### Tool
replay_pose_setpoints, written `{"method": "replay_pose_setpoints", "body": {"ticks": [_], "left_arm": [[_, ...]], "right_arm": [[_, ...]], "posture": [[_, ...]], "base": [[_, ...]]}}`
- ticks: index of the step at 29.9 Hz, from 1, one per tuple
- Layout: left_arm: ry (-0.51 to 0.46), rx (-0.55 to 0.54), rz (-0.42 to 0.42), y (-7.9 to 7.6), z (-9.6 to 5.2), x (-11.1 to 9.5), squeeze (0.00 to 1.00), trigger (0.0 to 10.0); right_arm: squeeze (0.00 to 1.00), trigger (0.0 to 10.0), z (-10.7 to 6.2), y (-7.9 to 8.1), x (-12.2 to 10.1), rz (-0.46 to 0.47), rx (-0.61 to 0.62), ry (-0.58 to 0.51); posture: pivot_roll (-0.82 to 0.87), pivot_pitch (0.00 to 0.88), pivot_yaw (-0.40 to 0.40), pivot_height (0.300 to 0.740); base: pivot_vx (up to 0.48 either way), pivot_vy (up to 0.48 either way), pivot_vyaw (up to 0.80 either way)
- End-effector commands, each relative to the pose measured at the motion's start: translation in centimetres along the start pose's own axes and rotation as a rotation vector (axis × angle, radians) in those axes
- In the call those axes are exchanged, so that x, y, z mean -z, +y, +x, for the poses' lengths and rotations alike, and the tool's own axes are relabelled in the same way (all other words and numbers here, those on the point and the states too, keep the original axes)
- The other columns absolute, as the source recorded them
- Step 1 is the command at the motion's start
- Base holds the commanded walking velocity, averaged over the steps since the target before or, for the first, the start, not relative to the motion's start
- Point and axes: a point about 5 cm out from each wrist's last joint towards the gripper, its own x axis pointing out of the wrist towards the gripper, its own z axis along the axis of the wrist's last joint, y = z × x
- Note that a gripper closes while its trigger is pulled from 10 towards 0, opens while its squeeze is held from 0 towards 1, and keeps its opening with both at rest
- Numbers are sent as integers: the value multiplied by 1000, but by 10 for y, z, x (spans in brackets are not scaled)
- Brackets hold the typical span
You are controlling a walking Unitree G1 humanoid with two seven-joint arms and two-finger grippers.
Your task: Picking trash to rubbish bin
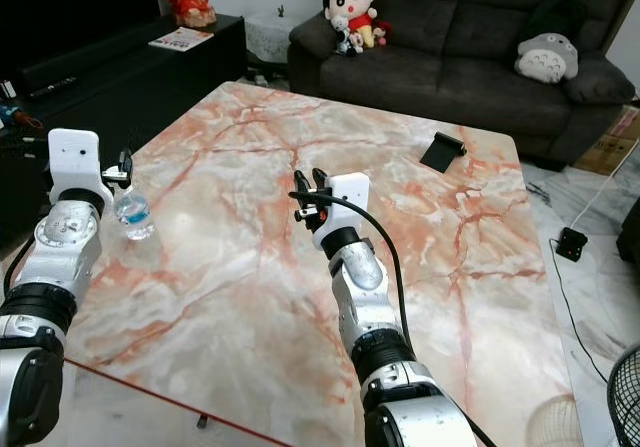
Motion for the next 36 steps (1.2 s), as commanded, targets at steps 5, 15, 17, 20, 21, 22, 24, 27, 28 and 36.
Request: {"method": "replay_pose_setpoints", "body": {"ticks": [5, 15, 17, 20, 21, 22, 24, 27, 28, 36], "left_arm": [[-3, 18, -40, -10, 3, -3, 0, 10000], [12, 11, -52, -12, 1, 3, 0, 10000], [17, 7, -50, -11, 1, 3, 0, 9333], [25, 4, -47, -11, 1, 5, 0, 9373], [26, 5, -48, -11, 1, 5, 0, 9255], [27, 6, -48, -11, 1, 5, 0, 9255], [28, 7, -49, -12, 1, 5, 0, 0], [29, 9, -50, -13, 1, 5, 0, 0], [29, 10, -50, -13, 1, 5, 0, 0], [36, 17, -52, -15, 1, 6, 0, 0]], "right_arm": [[0, 10000, -3, -3, -2, -11, 3, -4], [0, 10000, -3, -2, -2, -11, -4, -2], [0, 10000, -3, -1, -2, -10, -5, 0], [0, 10000, -3, -1, -2, -10, -5, 2], [0, 10000, -3, -1, -2, -9, -5, 2], [0, 10000, -3, -1, -1, -9, -4, 2], [0, 10000, -4, -2, -1, -10, -2, 2], [0, 10000, -4, -3, -2, -11, 1, 3], [0, 10000, -4, -3, -2, -11, 1, 4], [0, 10000, -4, -2, -2, -11, -1, 5]], "posture": [[-11, 0, -79, 740], [-11, 12, -83, 740], [-9, 13, -82, 740], [-10, 12, -80, 740], [-11, 12, -80, 740], [-11, 12, -80, 740], [-12, 12, -79, 740], [-13, 10, -78, 740], [-13, 10, -78, 740], [-13, 9, -79, 740]], "base": [[0, 0, 0], [0, 0, 0], [0, 0, 0], [0, 0, 0], [0, 0, 0], [0, 0, 0], [0, 0, 0], [0, 0, 0], [0, 0, 0], [0, 0, 0]]}}
